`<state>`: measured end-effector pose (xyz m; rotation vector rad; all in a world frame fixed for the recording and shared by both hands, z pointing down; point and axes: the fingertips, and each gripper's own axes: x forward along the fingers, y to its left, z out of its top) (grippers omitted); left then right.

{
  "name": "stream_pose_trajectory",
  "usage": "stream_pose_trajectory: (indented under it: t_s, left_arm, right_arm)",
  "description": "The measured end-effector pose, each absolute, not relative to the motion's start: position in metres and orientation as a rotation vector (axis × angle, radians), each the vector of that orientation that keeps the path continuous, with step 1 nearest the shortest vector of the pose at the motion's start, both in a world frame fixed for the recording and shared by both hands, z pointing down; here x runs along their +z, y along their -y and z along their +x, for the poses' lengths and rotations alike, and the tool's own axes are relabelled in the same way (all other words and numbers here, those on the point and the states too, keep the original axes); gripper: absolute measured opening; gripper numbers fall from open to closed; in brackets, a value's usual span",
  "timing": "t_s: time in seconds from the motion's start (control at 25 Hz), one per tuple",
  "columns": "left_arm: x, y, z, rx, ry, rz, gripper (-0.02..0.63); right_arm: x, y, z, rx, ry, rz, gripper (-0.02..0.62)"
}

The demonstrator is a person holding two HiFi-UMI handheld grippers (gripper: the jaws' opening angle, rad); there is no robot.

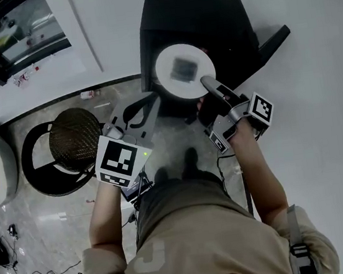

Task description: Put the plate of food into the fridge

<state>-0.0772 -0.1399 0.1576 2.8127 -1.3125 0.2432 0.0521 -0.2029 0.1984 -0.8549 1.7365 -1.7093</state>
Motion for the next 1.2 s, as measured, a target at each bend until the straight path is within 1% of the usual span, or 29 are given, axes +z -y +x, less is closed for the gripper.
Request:
stream_pose_trajectory:
  t_s: [0.28,0.56,0.72,1.2]
  left_arm:
    - [0.187,0.101,-0.09,0.188,1.243,2.804,0.017]
    - [0.199,0.092,-0.088,0.177,1.205,2.786,0.017]
    - [0.192,0.067,-0.083,0.16,1.178,2.793,0.018]
    - [0.206,0.071,-0.074,0.273,1.147,2.807,0.018]
  right_arm:
    - [0.229,0.155,0.038,-1.709,-1.721,-0.866,0.041]
    - [0.24,0.138,0.043,-1.716,-1.715,-0.896,0.043]
    - [0.236,0.107,0.047,-1.708,-1.706,-0.916,0.043]
    - [0.26,0.1,0.056,-1.743,-1.681,-0.922,0.043]
